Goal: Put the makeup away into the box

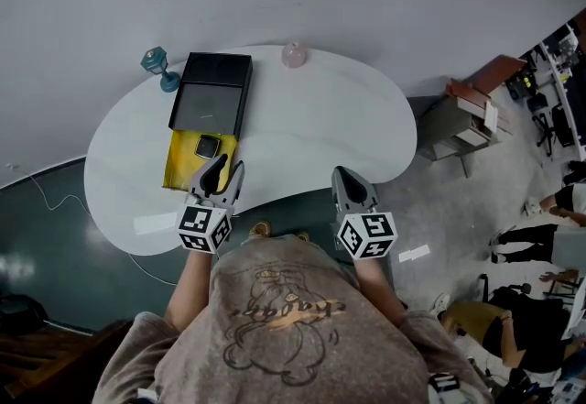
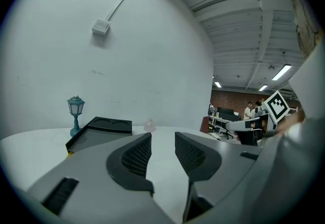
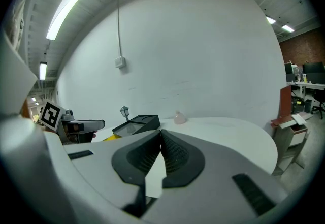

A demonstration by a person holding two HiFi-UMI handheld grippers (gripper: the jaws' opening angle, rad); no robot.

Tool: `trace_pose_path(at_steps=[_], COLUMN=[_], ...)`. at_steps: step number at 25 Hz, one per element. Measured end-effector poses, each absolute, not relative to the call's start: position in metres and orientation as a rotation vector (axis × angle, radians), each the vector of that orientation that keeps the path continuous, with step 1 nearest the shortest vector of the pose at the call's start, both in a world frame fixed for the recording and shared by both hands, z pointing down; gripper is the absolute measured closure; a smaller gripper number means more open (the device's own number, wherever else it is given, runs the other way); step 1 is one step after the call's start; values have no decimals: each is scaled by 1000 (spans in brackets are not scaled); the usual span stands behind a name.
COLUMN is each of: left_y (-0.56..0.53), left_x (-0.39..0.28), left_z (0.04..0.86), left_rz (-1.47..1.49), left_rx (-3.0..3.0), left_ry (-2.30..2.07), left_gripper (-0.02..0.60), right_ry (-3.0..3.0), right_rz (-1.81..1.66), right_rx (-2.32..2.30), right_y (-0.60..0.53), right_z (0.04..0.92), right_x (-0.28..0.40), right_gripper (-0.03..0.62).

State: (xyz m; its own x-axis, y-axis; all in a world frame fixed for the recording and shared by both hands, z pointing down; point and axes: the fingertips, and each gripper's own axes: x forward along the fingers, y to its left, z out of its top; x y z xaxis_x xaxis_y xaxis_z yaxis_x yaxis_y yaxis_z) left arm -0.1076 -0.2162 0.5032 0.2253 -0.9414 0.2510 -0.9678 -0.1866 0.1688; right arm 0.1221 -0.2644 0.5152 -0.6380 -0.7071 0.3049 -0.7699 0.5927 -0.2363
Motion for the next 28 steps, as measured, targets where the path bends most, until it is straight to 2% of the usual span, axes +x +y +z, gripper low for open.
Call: trace_pose_path(at_steps=[6, 12, 28], left_y=[-215, -215, -229], left_x=[-105, -105, -114], left_z=[512, 517, 518], left_rz=[154, 174, 128], left_rx=[2201, 2186, 2129], left_ry=[-1775, -1782, -1776], left_gripper=[499, 543, 558], right_ry=[-2637, -2634, -2637], right_rz=[514, 507, 519], right_rx=[1228, 1219, 1206], right_y=[-262, -261, -264], right_z=[518, 519, 523], right_x=[123, 123, 120], right_gripper=[591, 591, 591])
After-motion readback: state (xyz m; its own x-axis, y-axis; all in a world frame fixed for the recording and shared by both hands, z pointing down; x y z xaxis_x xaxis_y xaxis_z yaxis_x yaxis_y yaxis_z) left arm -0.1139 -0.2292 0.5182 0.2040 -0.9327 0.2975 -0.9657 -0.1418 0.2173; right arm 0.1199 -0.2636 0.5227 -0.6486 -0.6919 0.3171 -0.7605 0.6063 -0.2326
